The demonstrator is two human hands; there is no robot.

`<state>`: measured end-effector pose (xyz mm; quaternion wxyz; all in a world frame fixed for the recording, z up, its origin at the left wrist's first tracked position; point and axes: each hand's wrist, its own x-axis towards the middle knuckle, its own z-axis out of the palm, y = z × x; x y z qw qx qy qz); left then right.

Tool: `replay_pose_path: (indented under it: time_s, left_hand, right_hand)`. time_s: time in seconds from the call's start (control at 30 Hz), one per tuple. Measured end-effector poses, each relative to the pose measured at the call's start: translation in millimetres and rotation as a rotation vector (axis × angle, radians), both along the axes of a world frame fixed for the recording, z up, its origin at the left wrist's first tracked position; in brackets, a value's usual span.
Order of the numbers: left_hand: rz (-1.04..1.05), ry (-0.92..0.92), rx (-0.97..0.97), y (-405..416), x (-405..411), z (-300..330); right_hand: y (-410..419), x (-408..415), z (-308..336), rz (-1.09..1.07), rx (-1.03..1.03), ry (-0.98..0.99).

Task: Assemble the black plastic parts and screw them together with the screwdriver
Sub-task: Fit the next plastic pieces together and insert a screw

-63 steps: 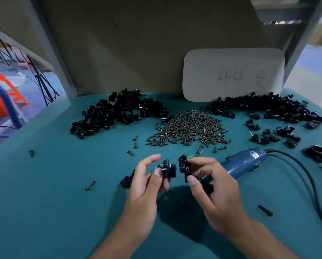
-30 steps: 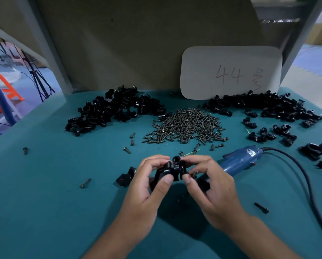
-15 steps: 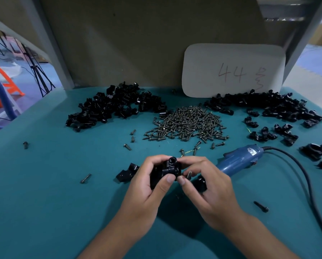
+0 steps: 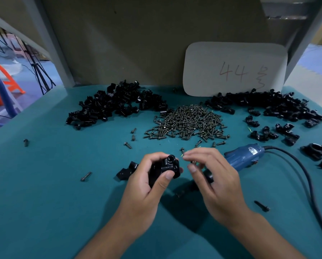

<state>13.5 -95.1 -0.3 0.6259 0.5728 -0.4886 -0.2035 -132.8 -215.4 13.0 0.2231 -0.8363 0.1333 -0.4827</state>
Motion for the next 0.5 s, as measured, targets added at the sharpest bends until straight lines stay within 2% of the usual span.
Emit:
replay_pose_path:
  time_s: [0.17, 0.3, 0.5]
  left_hand:
    - [-0.011, 0.026, 0.020, -0.5, 0.8, -5.1]
    - [0.005, 0.027, 0.028, -1.2, 1.5, -6.6]
    - [0.007, -0.006, 0.037, -1.3, 1.3, -6.1]
  right_hand:
    - [-0.9, 1.4, 0.8, -0.047, -0.028, -0.025]
    - [0.8, 0.5, 1.6, -0.025, 0.022, -0.054]
    - [3.9, -0.8, 4.4, -0.001, -0.021, -0.062]
